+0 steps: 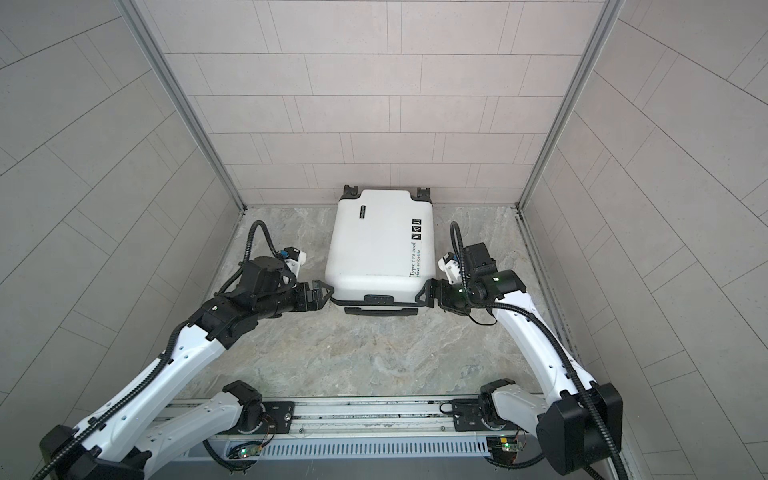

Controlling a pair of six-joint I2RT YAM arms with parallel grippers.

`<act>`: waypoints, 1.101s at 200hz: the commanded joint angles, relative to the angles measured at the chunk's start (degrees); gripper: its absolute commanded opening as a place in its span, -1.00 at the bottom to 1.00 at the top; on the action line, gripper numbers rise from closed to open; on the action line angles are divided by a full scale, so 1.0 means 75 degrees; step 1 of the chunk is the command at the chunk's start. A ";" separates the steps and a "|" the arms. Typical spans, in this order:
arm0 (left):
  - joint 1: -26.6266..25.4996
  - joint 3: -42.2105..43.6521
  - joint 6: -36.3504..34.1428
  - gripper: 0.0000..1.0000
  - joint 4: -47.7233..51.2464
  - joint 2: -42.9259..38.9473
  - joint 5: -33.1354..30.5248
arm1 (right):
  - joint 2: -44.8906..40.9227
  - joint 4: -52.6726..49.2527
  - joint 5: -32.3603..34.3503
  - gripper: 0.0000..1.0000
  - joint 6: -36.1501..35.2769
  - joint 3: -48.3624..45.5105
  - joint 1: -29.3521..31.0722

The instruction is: Pack the luggage

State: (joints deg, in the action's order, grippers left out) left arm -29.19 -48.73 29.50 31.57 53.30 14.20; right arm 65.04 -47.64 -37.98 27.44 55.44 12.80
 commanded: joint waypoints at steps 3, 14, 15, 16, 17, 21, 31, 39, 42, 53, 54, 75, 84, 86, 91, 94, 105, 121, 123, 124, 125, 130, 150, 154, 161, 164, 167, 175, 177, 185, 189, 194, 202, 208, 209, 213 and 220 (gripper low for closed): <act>-0.0176 0.0410 -0.0157 0.75 -0.0220 0.0015 -0.0436 | 0.0016 0.0515 0.0408 0.72 0.0375 -0.0124 0.0075; -0.0178 0.0505 -0.0203 0.75 -0.0352 0.0104 -0.0527 | 0.0114 0.0649 0.0496 0.67 0.0482 -0.0128 0.0075; -0.0182 0.0519 -0.0205 0.75 -0.0371 0.0108 -0.0536 | 0.0122 0.0664 0.0495 0.67 0.0486 -0.0121 0.0075; -0.0178 0.0532 -0.0205 0.75 -0.0392 0.0116 -0.0541 | 0.0131 0.0678 0.0494 0.66 0.0488 -0.0124 0.0075; -0.0182 0.0538 -0.0206 0.75 -0.0414 0.0126 -0.0549 | 0.0142 0.0690 0.0494 0.66 0.0494 -0.0119 0.0075; -0.0175 0.0567 -0.0210 0.75 -0.0490 0.0172 -0.0587 | 0.0188 0.0739 0.0518 0.63 0.0526 -0.0098 0.0075; -0.0175 0.0602 -0.0238 0.75 -0.0696 0.0310 -0.0664 | 0.0305 0.0862 0.0595 0.57 0.0657 -0.0070 0.0075; -0.0177 0.0590 -0.0245 0.75 -0.0864 0.0465 -0.0674 | 0.0410 0.0968 0.0634 0.52 0.0736 -0.0041 0.0075; -0.0175 0.0581 -0.0248 0.75 -0.0923 0.0555 -0.0680 | 0.0438 0.1003 0.0644 0.51 0.0762 -0.0032 0.0075; -0.0176 0.0462 -0.0274 0.74 -0.1094 0.0824 -0.0662 | 0.0574 0.1097 0.0721 0.46 0.0857 0.0032 0.0073; -0.0175 0.0450 -0.0275 0.74 -0.1111 0.0867 -0.0656 | 0.0586 0.1111 0.0718 0.46 0.0866 0.0035 0.0068; -0.0176 0.0150 -0.0323 0.73 -0.1322 0.1416 -0.0653 | 0.0784 0.1217 0.0831 0.42 0.0952 0.0201 0.0043; -0.0174 0.0033 -0.0352 0.72 -0.1419 0.1616 -0.0623 | 0.0842 0.1226 0.0884 0.42 0.0980 0.0270 0.0007; -0.0174 -0.0003 -0.0354 0.72 -0.1447 0.1660 -0.0626 | 0.0858 0.1223 0.0904 0.42 0.0987 0.0292 -0.0010; -0.0175 -0.0062 -0.0381 0.71 -0.1514 0.1754 -0.0597 | 0.0894 0.1230 0.0925 0.42 0.1001 0.0317 -0.0046; -0.0174 -0.0106 -0.0388 0.71 -0.1549 0.1809 -0.0593 | 0.0916 0.1238 0.0944 0.42 0.1021 0.0341 -0.0060; -0.0175 -0.0241 -0.0416 0.71 -0.1661 0.1992 -0.0587 | 0.0976 0.1296 0.0948 0.42 0.1068 0.0377 -0.0179; -0.0177 -0.0410 -0.0462 0.71 -0.1848 0.2232 -0.0608 | 0.1059 0.1415 0.0915 0.43 0.1133 0.0411 -0.0325; -0.0175 -0.0430 -0.0464 0.72 -0.1876 0.2265 -0.0614 | 0.1071 0.1426 0.0915 0.44 0.1143 0.0421 -0.0333; -0.0175 -0.0441 -0.0464 0.71 -0.1883 0.2285 -0.0615 | 0.1085 0.1435 0.0909 0.44 0.1145 0.0426 -0.0340; -0.0180 -0.0446 -0.0464 0.71 -0.1898 0.2306 -0.0615 | 0.1085 0.1435 0.0909 0.44 0.1145 0.0426 -0.0340; -0.0175 -0.0492 -0.0475 0.71 -0.1962 0.2376 -0.0612 | 0.1121 0.1452 0.0915 0.46 0.1156 0.0451 -0.0384; -0.0174 -0.0694 -0.0514 0.71 -0.2153 0.2732 -0.0566 | 0.1291 0.1459 0.0875 0.56 0.1153 0.0568 -0.0463; -0.0174 -0.0730 -0.0522 0.71 -0.2169 0.2792 -0.0548 | 0.1321 0.1448 0.0854 0.58 0.1140 0.0597 -0.0469; -0.0175 -0.0778 -0.0534 0.71 -0.2171 0.2889 -0.0505 | 0.1355 0.1436 0.0839 0.62 0.1118 0.0653 -0.0473; -0.0180 -0.0799 -0.0552 0.70 -0.2171 0.2919 -0.0489 | 0.1359 0.1420 0.0837 0.63 0.1110 0.0662 -0.0471; -0.0184 -0.0815 -0.0573 0.70 -0.2152 0.2934 -0.0462 | 0.1369 0.1412 0.0842 0.64 0.1100 0.0675 -0.0475; -0.0179 -0.0833 -0.0617 0.69 -0.2097 0.2941 -0.0417 | 0.1360 0.1384 0.0861 0.68 0.1053 0.0699 -0.0487; -0.0176 -0.0837 -0.0640 0.69 -0.2085 0.2946 -0.0408 | 0.1360 0.1368 0.0861 0.69 0.1044 0.0713 -0.0496; -0.0176 -0.0794 -0.0707 0.69 -0.2024 0.2903 -0.0394 | 0.1310 0.1322 0.0865 0.73 0.1001 0.0713 -0.0517; -0.0179 -0.0765 -0.0747 0.69 -0.1989 0.2866 -0.0391 | 0.1286 0.1307 0.0869 0.75 0.0982 0.0717 -0.0522; -0.0176 -0.0715 -0.0792 0.69 -0.1933 0.2800 -0.0393 | 0.1262 0.1271 0.0872 0.77 0.0943 0.0699 -0.0544; -0.0181 -0.0615 -0.0857 0.69 -0.1907 0.2657 -0.0410 | 0.1194 0.1217 0.0877 0.82 0.0895 0.0684 -0.0595; -0.0179 -0.0506 -0.0899 0.69 -0.1924 0.2536 -0.0433 | 0.1131 0.1183 0.0864 0.85 0.0865 0.0680 -0.0621; -0.0177 -0.0479 -0.0910 0.69 -0.1930 0.2514 -0.0436 | 0.1122 0.1177 0.0866 0.86 0.0859 0.0681 -0.0637; -0.0177 -0.0401 -0.0945 0.69 -0.1936 0.2434 -0.0453 | 0.1085 0.1166 0.0874 0.89 0.0843 0.0661 -0.0670; -0.0175 -0.0258 -0.0989 0.69 -0.1957 0.2247 -0.0514 | 0.1012 0.1102 0.0874 0.92 0.0801 0.0675 -0.0707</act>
State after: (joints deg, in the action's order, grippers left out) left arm -30.41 -52.88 24.71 17.32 74.39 11.09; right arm 75.13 -38.46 -32.51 34.57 59.72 8.73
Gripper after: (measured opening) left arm 0.845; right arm 0.934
